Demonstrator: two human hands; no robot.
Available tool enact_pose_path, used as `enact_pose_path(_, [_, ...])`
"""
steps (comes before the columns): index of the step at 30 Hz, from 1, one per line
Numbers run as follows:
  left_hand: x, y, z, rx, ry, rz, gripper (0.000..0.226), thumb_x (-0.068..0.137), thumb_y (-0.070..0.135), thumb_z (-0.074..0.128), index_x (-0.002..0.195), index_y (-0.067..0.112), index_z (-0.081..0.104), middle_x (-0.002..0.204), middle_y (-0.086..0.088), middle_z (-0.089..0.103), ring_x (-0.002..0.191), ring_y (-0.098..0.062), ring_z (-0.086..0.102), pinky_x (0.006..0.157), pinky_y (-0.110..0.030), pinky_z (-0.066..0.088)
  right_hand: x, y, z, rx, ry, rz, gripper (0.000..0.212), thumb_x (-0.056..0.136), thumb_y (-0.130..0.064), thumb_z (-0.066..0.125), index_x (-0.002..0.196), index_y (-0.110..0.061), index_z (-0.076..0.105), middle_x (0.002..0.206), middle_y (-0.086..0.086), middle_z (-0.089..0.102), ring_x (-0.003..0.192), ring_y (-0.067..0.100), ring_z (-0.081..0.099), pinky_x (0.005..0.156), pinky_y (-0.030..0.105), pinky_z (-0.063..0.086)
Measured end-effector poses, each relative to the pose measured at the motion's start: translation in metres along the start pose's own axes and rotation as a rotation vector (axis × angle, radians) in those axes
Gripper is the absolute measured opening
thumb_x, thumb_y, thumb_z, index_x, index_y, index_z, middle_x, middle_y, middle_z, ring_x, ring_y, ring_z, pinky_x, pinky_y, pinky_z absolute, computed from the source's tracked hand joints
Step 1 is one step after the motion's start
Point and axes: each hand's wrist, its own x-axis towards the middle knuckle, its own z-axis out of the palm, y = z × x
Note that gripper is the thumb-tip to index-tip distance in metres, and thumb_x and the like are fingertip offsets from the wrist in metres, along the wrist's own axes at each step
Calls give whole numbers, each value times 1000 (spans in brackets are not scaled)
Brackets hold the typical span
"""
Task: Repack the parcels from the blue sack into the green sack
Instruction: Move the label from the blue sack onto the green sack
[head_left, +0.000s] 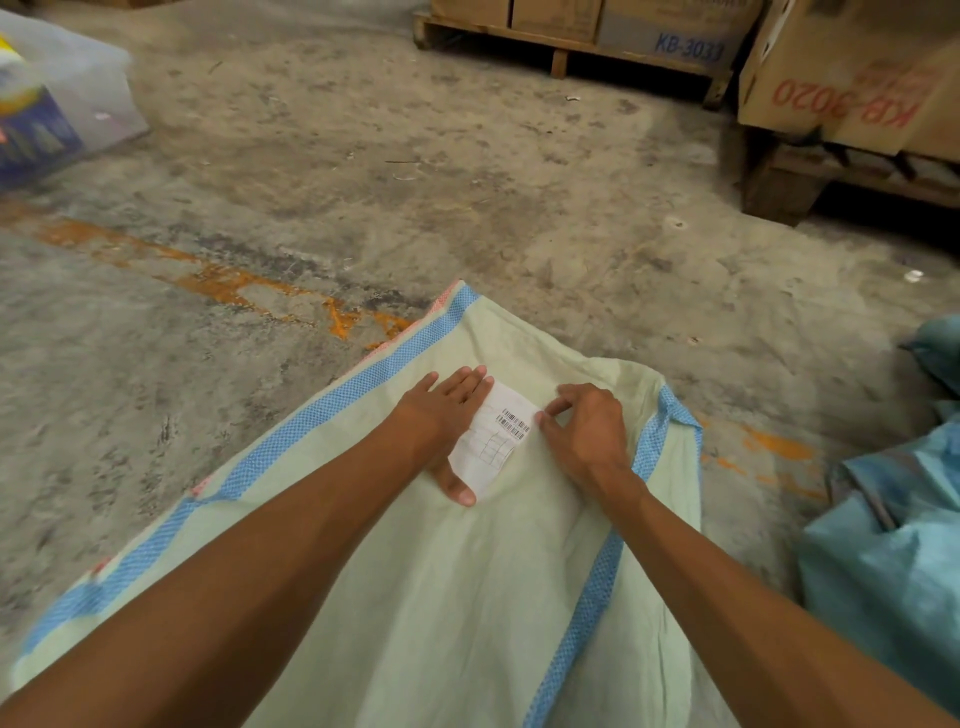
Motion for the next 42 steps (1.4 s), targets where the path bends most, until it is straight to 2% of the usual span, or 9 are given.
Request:
enact_pose_path(5, [2, -1, 3, -1, 19, 9, 163, 46, 84, 72, 150, 13, -30, 159, -4, -33, 149, -18, -24, 123, -44, -6, -14, -12, 5, -133, 16, -80, 38, 93, -32, 63, 124, -12, 62, 136, 6, 56, 132, 25, 43, 105, 37, 38])
enact_pose_path(9, [4, -14, 13, -55, 56, 74, 160, 46, 90, 65, 148, 20, -34, 156, 0, -38, 145, -16, -32, 121, -43, -13, -56, -27, 22, -194, -148, -343, 62, 103, -40, 14, 156, -9, 27, 166, 6, 16, 154, 22, 9, 122, 38, 17])
enact_pose_path(12, [5, -23, 20, -59, 110, 136, 150, 52, 92, 59, 149, 23, -33, 157, 1, -37, 145, -16, -32, 122, -44, -12, -83, -16, 43, -306, -284, -476, 77, 97, -55, -8, 159, -10, 3, 166, 4, -6, 154, 17, -9, 125, 33, -3])
enact_pose_path(17, [4, -30, 21, -63, 119, 195, 145, 56, 94, 54, 149, 25, -33, 157, 2, -37, 145, -15, -32, 120, -40, -15, -85, 0, 50, -310, -277, -508, 85, 91, -67, -12, 159, -18, -3, 164, -2, -13, 152, 10, -16, 122, 32, -6])
enact_pose_path(23, [-7, -35, 13, -70, 45, 171, 153, 42, 98, 53, 147, 31, -35, 154, 4, -42, 144, -14, -35, 120, -38, -16, -81, 14, 33, -375, -345, -556, 67, 104, -55, 10, 158, -21, -8, 165, -7, -14, 150, 4, -18, 124, 31, -4])
enact_pose_path(28, [-20, -23, 9, -81, 36, 57, 158, 24, 103, 39, 147, 35, -35, 156, 1, -38, 148, -19, -27, 119, -42, -11, -89, 20, 10, -466, -437, -536, 70, 100, -59, 0, 157, -21, -13, 162, -8, -22, 150, 8, -22, 121, 32, -10])
enact_pose_path(31, [-38, -9, 1, -87, -21, -50, 150, 46, 93, 59, 152, 30, -26, 161, -5, -28, 151, -23, -17, 121, -45, -1, -93, 13, -3, -548, -521, -488, 72, 95, -51, -15, 158, -16, -10, 165, -2, -17, 152, 14, -15, 125, 35, -5])
enact_pose_path(35, [-68, 19, -21, -22, -97, -129, 113, 77, 59, 72, 159, 24, 2, 165, -9, 9, 150, -26, 18, 118, -42, 24, -100, -1, -45, -642, -585, -467, 60, 103, -20, 28, 159, -8, 7, 167, 8, 5, 154, 22, 6, 123, 36, 8])
enact_pose_path(42, [-103, 90, -138, -73, -10, -73, 77, 86, 49, 68, 151, 27, 35, 153, -2, 39, 139, -22, 41, 108, -35, 39, -115, 0, -193, -700, -318, -432, 57, 96, -16, 44, 151, -3, 33, 154, 17, 38, 144, 32, 33, 116, 40, 28])
